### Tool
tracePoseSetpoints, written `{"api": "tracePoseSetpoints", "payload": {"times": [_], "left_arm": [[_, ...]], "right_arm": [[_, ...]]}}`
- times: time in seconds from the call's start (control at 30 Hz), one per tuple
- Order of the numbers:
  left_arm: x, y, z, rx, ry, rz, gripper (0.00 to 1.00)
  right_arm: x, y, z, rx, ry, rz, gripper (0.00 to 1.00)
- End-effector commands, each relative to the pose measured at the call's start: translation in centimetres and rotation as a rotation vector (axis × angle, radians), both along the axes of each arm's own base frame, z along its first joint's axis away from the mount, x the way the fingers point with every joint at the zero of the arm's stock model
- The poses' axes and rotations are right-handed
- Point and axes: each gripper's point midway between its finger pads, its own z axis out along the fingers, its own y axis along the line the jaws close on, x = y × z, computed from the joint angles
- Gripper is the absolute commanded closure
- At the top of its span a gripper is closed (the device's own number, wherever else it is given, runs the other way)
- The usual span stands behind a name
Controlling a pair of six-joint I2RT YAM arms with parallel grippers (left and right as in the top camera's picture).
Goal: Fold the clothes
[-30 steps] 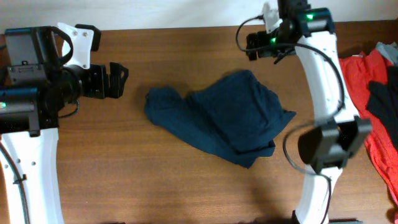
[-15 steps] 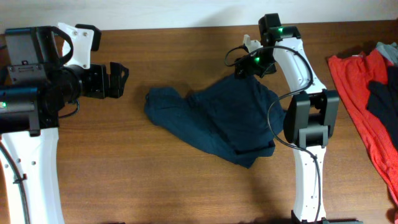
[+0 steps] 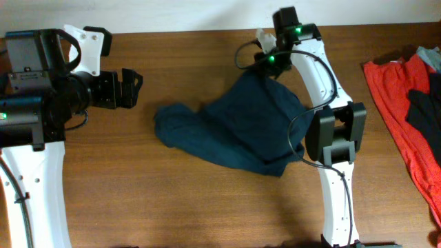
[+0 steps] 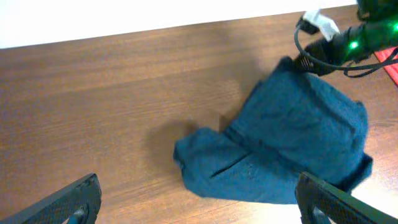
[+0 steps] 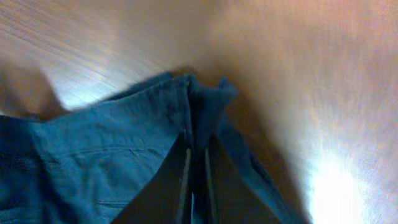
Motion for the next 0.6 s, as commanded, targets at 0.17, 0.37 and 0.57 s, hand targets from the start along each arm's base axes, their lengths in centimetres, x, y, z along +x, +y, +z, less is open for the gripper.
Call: {"api": "tracePoseSetpoints", "payload": {"times": [0.17,0.37,0.57], "left_arm": [[-0.2,-0.3,0.9,0.005,-0.034,-0.022,0.01],[0.0,1.1,0.5,0.066,-0.023,0.037,0.01],[-0.1,1.3,-1.1,0.095,0.034,0.019,0.01]], "right_arm": [[1.9,10.7,16.5,0.211,-0.496,0.240,0.96],[3.3,14.2,14.8,0.185,-0.574,0.255,0.96],[3.6,13.6,15.5,0.175,-0.580,0.208,0.73]]}}
